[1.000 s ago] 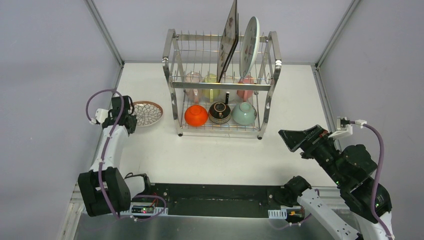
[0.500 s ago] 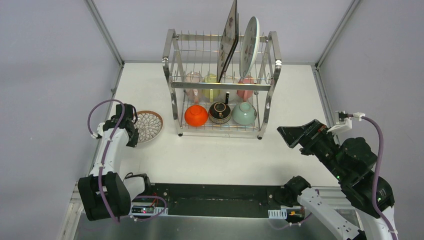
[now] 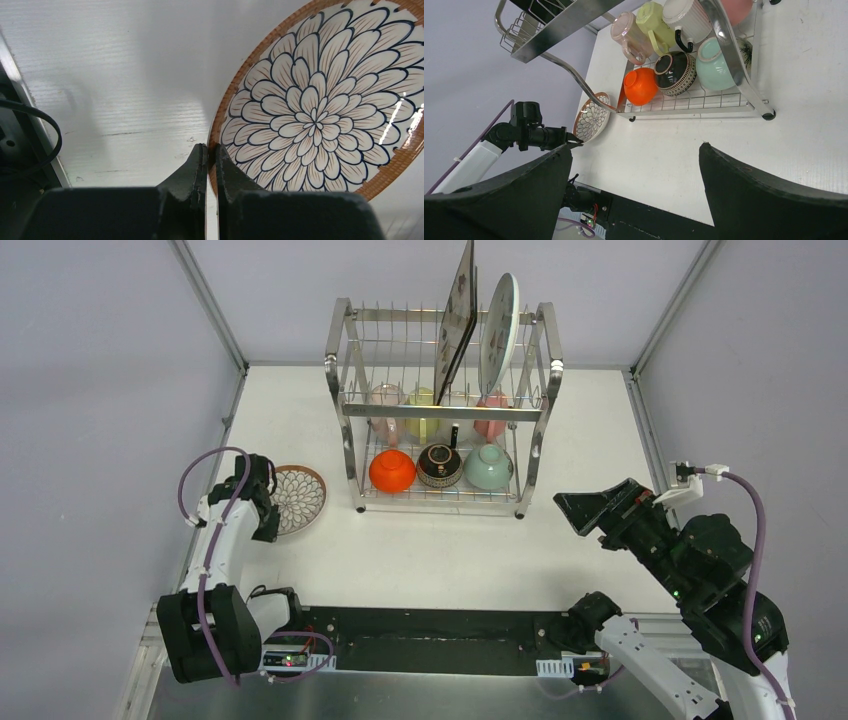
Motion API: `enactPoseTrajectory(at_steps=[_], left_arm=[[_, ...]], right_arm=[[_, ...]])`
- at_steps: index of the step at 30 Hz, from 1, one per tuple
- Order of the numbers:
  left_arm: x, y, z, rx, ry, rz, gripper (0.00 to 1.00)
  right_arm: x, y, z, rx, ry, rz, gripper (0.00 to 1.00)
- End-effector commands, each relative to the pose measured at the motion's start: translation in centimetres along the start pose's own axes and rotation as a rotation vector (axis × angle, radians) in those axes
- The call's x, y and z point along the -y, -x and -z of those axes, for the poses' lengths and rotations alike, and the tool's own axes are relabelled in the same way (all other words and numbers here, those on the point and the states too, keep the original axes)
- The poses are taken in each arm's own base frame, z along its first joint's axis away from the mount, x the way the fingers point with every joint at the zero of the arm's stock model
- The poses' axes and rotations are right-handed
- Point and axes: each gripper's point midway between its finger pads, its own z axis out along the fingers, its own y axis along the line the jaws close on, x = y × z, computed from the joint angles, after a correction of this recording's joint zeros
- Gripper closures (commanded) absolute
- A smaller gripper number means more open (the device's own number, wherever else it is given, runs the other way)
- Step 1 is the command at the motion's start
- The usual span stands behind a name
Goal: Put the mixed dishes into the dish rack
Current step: Move the plate to the center of the board.
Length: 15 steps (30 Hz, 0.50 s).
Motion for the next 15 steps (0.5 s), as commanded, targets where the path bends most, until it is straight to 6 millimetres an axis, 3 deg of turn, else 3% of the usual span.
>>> enactPoseTrajectory(at_steps=[1, 10, 15], left_arm=[[-1.9, -0.2, 0.5, -0.004, 0.058, -0.014, 0.98], [-1.3, 0.5, 1.6, 0.009, 0.000, -0.012, 0.59], [-0.1, 2.0, 2.8, 0.057, -0.046, -0.023, 0.47]], right_arm=[[-0.7, 0.8, 0.0, 0.032, 0.031, 0.017, 0.00], [-0.4, 0.7, 0.0, 0.046, 0.030, 0.021, 0.00], [-0.4, 0.7, 0.0, 0.045, 0.034, 0.022, 0.00]])
